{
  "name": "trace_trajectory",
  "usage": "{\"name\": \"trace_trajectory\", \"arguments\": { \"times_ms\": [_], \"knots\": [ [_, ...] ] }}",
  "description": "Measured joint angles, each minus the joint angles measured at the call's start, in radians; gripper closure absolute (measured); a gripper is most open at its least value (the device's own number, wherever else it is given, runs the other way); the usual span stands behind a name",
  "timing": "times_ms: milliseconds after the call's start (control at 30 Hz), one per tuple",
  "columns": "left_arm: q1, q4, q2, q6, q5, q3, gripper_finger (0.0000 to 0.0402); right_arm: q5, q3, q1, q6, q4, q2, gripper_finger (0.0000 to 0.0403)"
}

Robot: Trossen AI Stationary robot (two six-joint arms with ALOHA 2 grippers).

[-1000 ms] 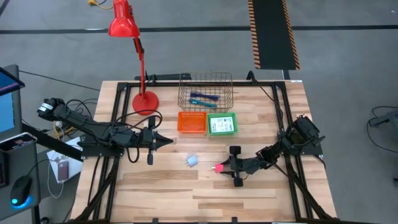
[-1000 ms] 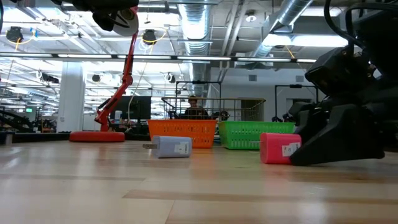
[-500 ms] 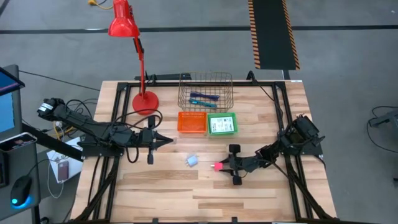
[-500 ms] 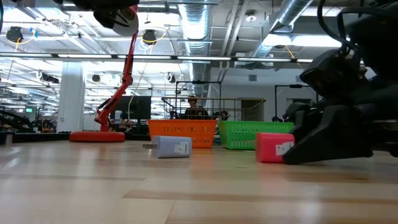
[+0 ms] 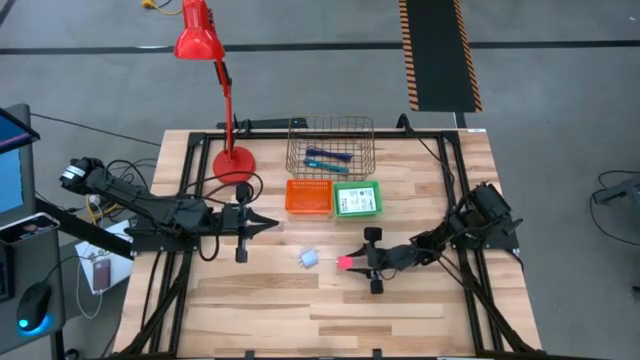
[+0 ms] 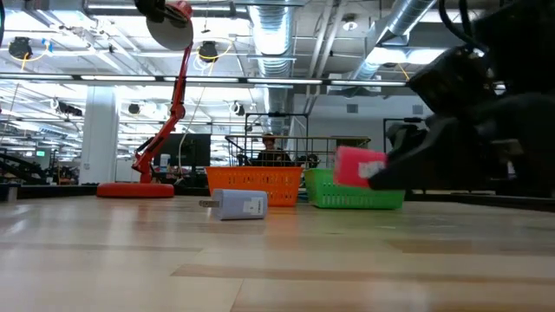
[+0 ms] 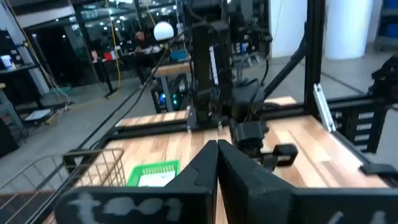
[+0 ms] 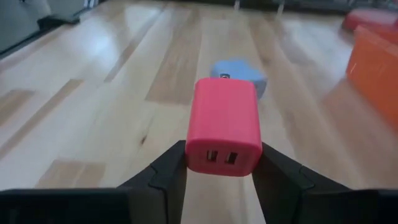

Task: Pick and place items into bin
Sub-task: Put the pink charger adapter into the orange bin

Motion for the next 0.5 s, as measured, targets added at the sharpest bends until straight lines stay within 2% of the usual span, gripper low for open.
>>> {"name": "trace_trajectory", "arguments": {
  "times_ms": [167, 300, 500],
  "knots": [
    [0.011, 0.040, 0.000, 0.017, 0.074, 0.000, 0.0401, -0.017, 0.037, -0.047, -0.060, 0.031, 0.000, 0.0261],
    [0.037, 0.065, 0.024, -0.028, 0.111, 0.000, 0.0402, -0.047, 0.079, -0.080, -0.110, 0.031, 0.000, 0.0260],
    [0.065, 0.121, 0.152, -0.049, 0.112, 0.000, 0.0375, -0.096, 0.130, -0.113, -0.171, 0.028, 0.000, 0.0260]
  ]
}}
